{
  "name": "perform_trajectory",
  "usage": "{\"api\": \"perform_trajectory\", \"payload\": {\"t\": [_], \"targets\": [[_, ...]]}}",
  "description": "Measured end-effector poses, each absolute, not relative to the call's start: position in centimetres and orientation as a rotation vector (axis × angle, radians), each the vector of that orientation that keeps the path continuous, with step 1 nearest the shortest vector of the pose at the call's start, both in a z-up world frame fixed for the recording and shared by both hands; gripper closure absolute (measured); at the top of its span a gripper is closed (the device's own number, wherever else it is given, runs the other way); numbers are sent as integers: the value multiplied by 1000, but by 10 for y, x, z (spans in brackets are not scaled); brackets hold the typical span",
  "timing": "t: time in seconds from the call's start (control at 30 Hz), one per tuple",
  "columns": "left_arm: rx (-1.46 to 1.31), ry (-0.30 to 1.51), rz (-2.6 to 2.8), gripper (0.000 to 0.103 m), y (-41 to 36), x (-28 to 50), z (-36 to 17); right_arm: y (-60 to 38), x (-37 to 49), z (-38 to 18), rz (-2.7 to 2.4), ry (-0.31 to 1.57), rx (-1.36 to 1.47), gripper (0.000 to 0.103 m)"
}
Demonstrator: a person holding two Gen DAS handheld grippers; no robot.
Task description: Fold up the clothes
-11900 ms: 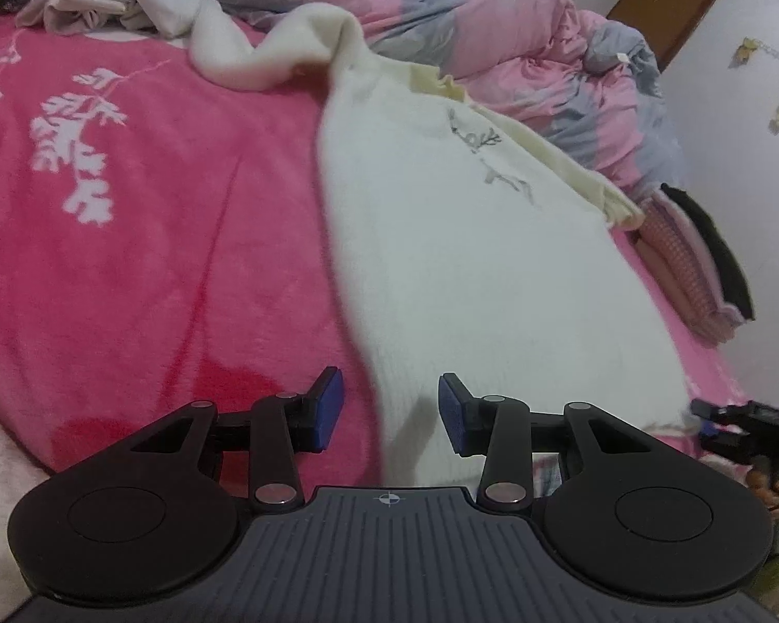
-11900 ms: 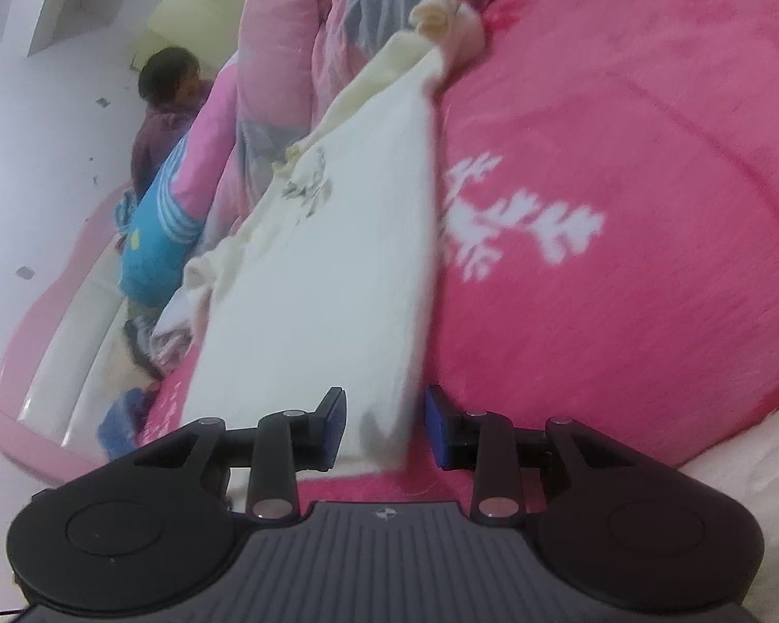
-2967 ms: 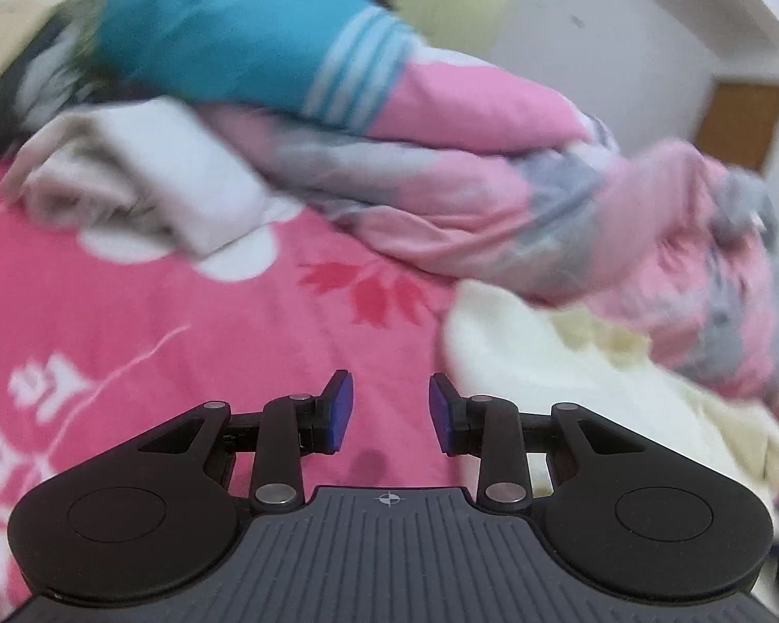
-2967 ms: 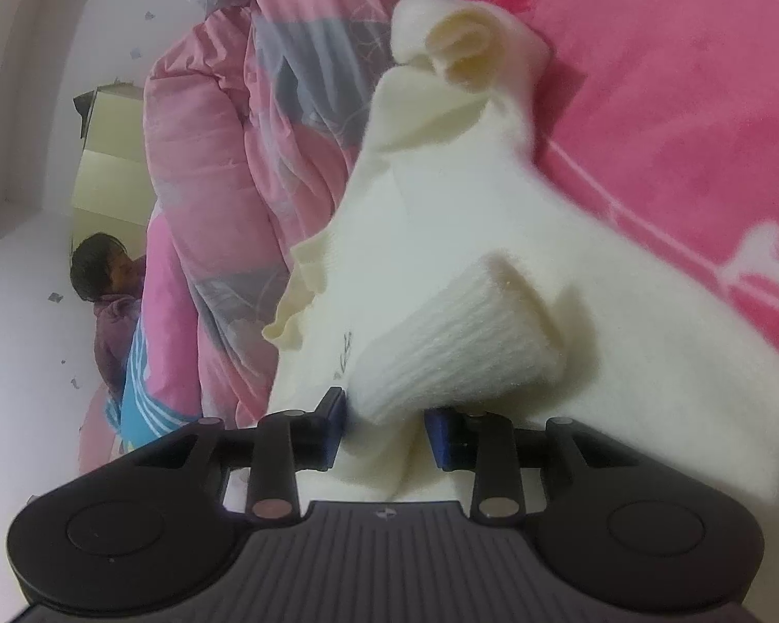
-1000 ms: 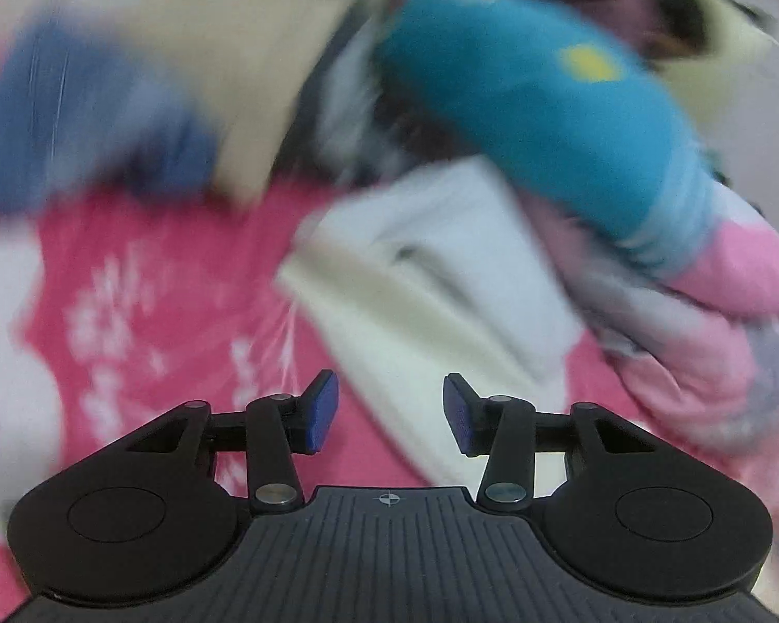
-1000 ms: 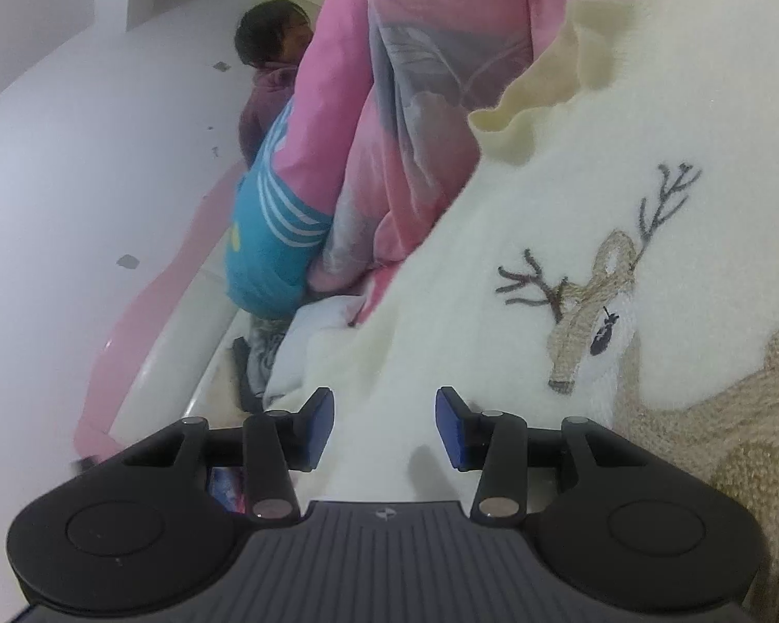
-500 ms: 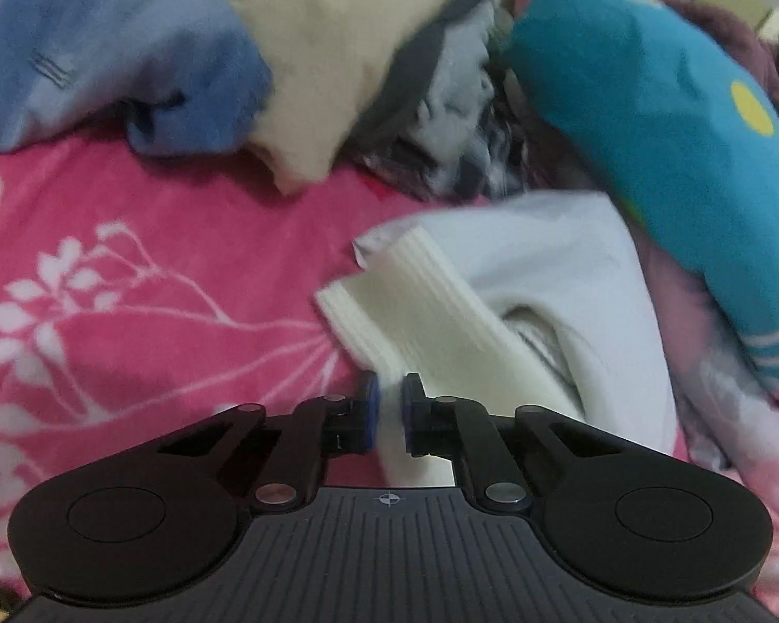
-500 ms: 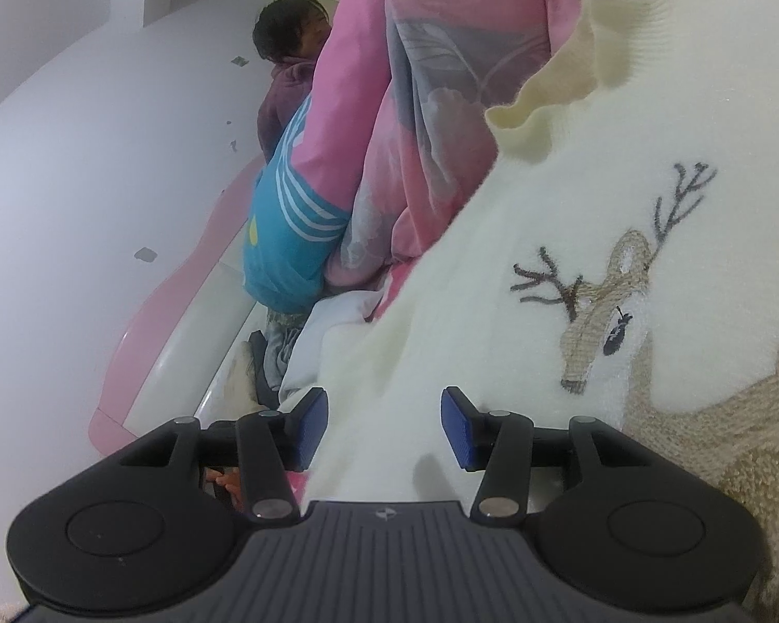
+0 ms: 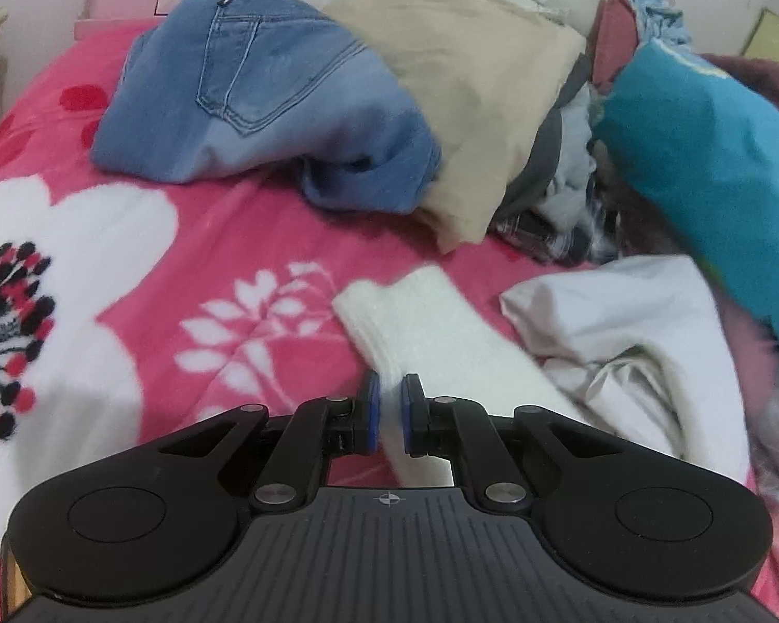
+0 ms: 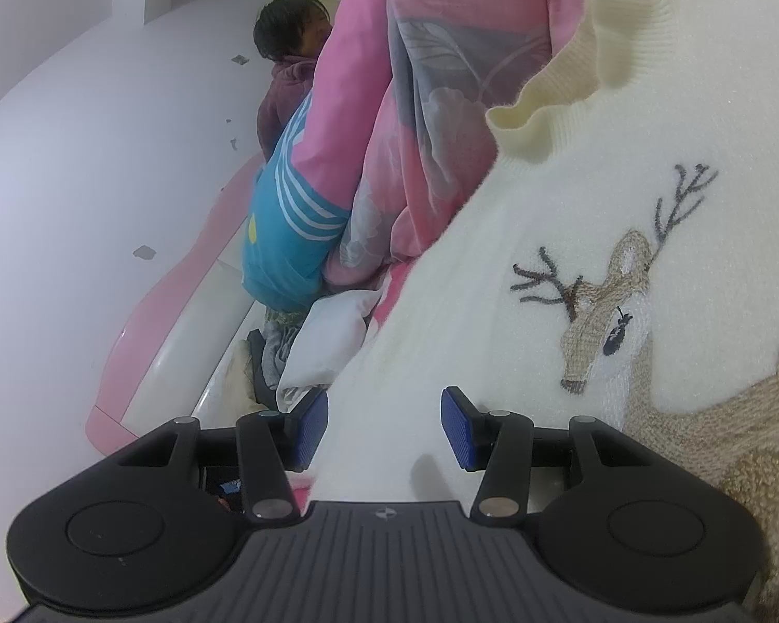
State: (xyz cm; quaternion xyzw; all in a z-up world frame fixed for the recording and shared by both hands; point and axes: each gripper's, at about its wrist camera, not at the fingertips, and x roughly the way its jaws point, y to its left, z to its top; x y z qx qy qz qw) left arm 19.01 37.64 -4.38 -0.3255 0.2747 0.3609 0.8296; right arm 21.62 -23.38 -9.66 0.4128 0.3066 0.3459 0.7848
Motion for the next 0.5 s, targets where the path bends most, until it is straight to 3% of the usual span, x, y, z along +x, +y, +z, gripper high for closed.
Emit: {"api": "perform_trajectory", "payload": {"t": [0.13, 0.37, 0.5], "targets": [[-775, 618, 866, 81, 383, 179, -30, -233, 216, -97, 745, 661, 890, 52], [-764, 452, 933, 79, 374, 141, 28, -233, 215, -97, 745, 659, 886, 52], [-748, 447, 597, 74, 299, 138, 40, -231, 214, -94, 735, 668, 866, 52]]}}
